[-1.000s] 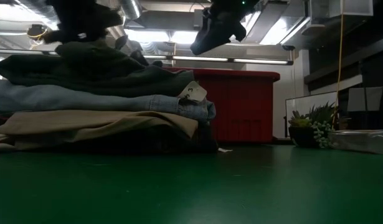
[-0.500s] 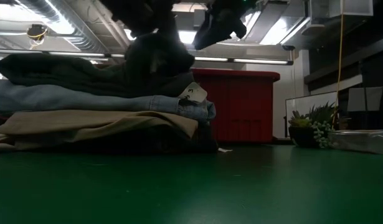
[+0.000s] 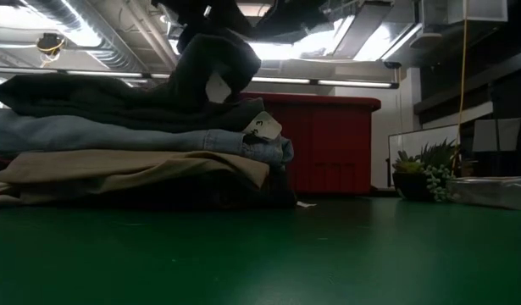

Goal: Fold Laundry from Bin
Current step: Stack the folded green polo shirt on top of the folded light blue pants

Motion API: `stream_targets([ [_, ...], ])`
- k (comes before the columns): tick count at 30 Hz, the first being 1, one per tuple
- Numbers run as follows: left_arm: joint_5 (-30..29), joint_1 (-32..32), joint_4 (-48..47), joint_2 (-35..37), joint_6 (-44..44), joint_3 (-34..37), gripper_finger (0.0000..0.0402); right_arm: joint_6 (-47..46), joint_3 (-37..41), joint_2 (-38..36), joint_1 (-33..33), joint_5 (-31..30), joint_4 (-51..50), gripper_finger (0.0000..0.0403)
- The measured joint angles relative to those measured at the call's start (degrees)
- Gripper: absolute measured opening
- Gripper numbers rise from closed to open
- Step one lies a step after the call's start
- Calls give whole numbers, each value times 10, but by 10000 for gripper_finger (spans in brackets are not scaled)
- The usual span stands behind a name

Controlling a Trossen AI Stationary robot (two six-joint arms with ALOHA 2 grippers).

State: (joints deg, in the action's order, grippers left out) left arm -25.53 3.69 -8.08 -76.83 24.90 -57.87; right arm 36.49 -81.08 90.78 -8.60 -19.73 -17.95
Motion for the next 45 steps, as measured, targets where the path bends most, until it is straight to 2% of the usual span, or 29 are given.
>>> stream_targets([
  [7,3,-18,-4,8,-2,0,135,-1,0,1,0,69,16,193],
  [12,35,-27,-13,10,-2,0,135,-1,0,1,-1,54,16,193],
  [19,36,-28,-38,10,-2,0,135,-1,2,39,0,47,11,193],
  [25,51,-28,-43,13,-1,0,135,1,2,85,-1,17,10,193],
  [31,95,-26,-53,44,0,0,135,40,2,108,-2,-75,11,193],
  [39,104,-8,-198,107,26,0,135,84,-1,105,-8,-135,-1,193],
  [42,102,7,-271,127,59,0,135,85,-22,97,-8,-133,-17,193],
  [45,103,28,-343,144,92,0,135,56,-53,90,-2,-105,-38,193],
])
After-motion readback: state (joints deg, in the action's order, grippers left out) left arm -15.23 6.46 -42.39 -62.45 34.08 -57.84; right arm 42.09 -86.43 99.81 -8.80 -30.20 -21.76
